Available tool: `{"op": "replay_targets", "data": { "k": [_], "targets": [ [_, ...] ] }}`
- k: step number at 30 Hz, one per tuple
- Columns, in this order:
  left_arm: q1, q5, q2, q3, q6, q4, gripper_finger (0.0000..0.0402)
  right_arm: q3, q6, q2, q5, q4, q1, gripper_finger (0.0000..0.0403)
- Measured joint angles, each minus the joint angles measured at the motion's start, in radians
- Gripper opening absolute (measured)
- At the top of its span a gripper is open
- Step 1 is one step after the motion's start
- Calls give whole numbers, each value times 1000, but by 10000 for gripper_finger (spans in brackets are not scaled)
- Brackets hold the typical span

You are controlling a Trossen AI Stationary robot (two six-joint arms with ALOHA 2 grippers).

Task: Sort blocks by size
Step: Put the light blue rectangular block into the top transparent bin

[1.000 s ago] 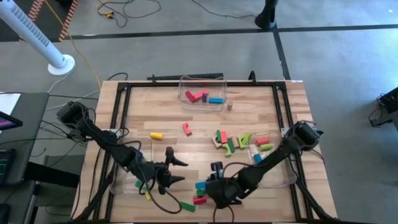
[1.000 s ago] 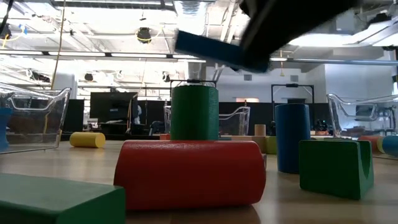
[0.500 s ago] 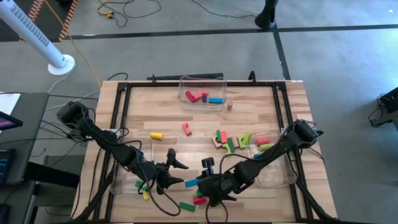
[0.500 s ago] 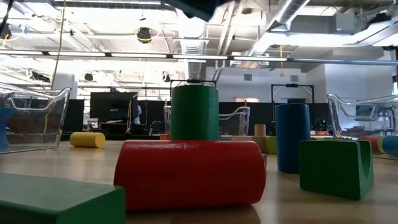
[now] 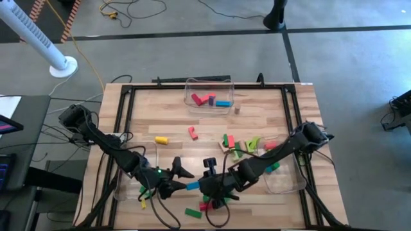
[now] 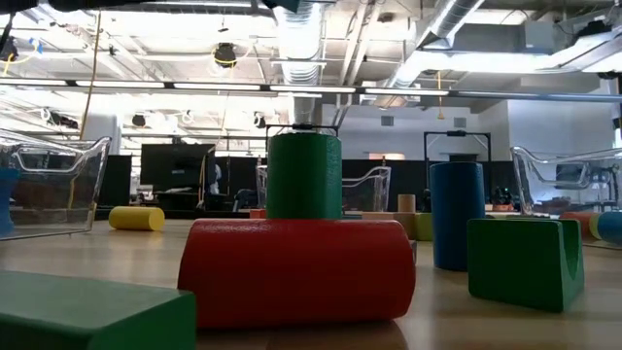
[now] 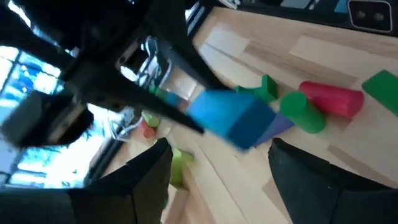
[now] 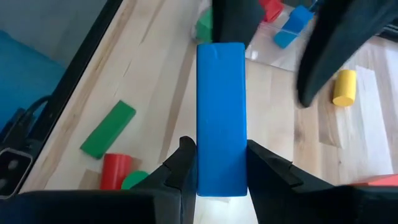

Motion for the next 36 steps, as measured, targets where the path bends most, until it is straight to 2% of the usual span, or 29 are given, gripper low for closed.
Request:
{"op": "replay_targets", "data": {
  "k": [7,19,30,36],
  "targets": [
    [-21,10,0,0,100,81,221,34,4,0,-85,-4,-38,138],
    [-26,12,0,0,124,82,156,43,10,0,-256,70,-65,138],
    [-59,10,0,0,143,111,89,43,57,0,-315,74,-85,138],
    [-62,9,0,0,143,113,76,43,59,0,-315,70,-85,138]
  ]
}}
